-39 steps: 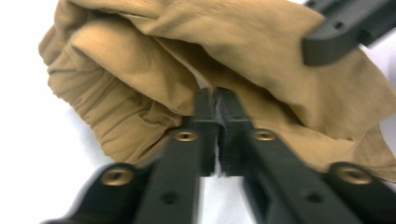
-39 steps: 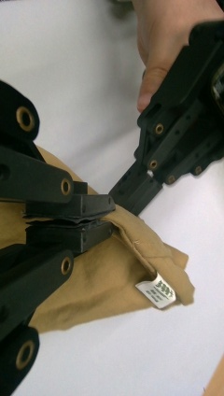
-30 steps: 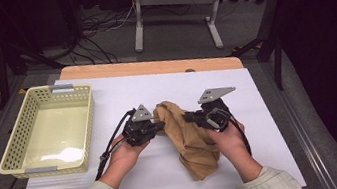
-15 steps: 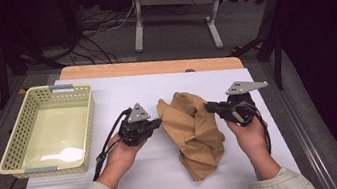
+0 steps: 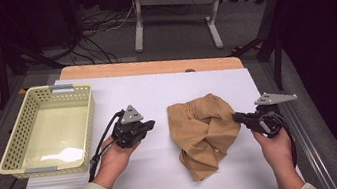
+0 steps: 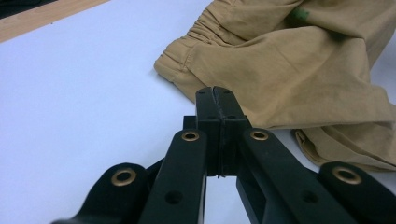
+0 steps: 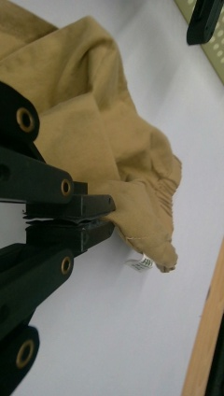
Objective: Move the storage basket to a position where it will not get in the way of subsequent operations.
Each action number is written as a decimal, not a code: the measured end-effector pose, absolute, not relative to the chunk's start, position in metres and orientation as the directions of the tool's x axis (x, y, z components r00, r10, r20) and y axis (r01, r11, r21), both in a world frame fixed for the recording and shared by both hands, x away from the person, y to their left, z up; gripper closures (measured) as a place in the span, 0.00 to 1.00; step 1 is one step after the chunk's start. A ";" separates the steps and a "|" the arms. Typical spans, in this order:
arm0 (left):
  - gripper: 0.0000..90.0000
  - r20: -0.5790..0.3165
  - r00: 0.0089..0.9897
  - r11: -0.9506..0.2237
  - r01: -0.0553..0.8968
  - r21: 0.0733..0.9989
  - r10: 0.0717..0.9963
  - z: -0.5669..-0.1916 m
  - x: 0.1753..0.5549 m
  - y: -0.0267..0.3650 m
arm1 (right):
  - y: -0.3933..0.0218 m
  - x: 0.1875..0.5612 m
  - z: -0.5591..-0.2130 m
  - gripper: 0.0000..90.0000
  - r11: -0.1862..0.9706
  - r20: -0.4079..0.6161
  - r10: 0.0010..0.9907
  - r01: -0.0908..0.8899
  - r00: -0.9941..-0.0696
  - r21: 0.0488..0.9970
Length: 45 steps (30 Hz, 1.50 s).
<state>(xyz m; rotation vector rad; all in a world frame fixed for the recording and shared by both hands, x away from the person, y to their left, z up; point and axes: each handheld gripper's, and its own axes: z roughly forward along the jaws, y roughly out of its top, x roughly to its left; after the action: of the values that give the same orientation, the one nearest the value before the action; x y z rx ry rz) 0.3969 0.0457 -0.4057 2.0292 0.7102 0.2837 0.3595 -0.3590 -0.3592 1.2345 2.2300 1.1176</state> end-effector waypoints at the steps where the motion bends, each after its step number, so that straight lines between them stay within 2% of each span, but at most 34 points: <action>1: 1.00 -0.081 0.808 -0.398 0.372 0.838 0.584 -0.407 0.397 0.045 | -0.360 0.359 -0.361 0.97 0.306 0.064 0.832 0.553 -0.550 0.775; 8: 0.99 -0.111 0.819 -0.394 0.384 0.835 0.563 -0.410 0.398 0.041 | -0.366 0.362 -0.372 0.96 0.320 0.059 0.847 0.595 -0.529 0.737; 10: 0.99 -0.117 0.822 -0.392 0.385 0.836 0.557 -0.410 0.398 0.041 | -0.367 0.362 -0.373 0.92 0.320 0.065 0.847 0.604 -0.527 0.730; 11: 0.97 -0.122 0.825 -0.389 0.385 0.837 0.552 -0.410 0.398 0.040 | -0.367 0.362 -0.374 0.87 0.320 0.065 0.848 0.604 -0.527 0.730; 15: 0.82 -0.148 0.832 -0.380 0.394 0.837 0.535 -0.410 0.399 0.036 | -0.369 0.362 -0.372 0.58 0.305 0.067 0.847 0.587 -0.527 0.750; 16: 0.75 -0.153 0.831 -0.377 0.396 0.837 0.534 -0.410 0.400 0.035 | -0.370 0.363 -0.371 0.51 0.297 0.069 0.848 0.580 -0.525 0.759; 19: 0.57 -0.172 0.832 -0.381 0.413 0.827 0.528 -0.411 0.404 0.029 | -0.370 0.366 -0.368 0.37 0.279 0.074 0.853 0.569 -0.518 0.773; 22: 0.42 -0.185 0.831 -0.393 0.429 0.813 0.524 -0.412 0.410 0.019 | -0.369 0.374 -0.362 0.31 0.266 0.069 0.860 0.560 -0.506 0.785; 27: 0.31 -0.181 0.839 -0.431 0.434 0.792 0.513 -0.414 0.416 -0.004 | -0.364 0.391 -0.362 0.26 0.281 0.058 0.865 0.577 -0.498 0.767; 33: 0.26 -0.203 0.869 -0.463 0.422 0.780 0.451 -0.414 0.409 -0.026 | -0.355 0.407 -0.375 0.24 0.324 0.044 0.861 0.614 -0.506 0.720; 41: 0.26 -0.221 0.916 -0.530 0.378 0.759 0.336 -0.414 0.392 -0.052 | -0.349 0.410 -0.383 0.23 0.343 0.049 0.856 0.636 -0.515 0.691; 44: 0.33 -0.188 0.925 -0.576 0.355 0.736 0.330 -0.418 0.388 -0.061 | -0.347 0.413 -0.387 0.24 0.346 0.053 0.857 0.647 -0.513 0.679; 45: 0.42 -0.177 0.926 -0.590 0.351 0.727 0.333 -0.420 0.387 -0.064 | -0.347 0.413 -0.388 0.27 0.347 0.054 0.857 0.653 -0.512 0.673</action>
<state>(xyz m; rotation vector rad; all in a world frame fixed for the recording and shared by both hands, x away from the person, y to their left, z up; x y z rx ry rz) 0.3868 -0.0636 -0.4205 2.2451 0.4834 -0.0276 0.4134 -0.3467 -0.3881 1.3408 2.3065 0.9357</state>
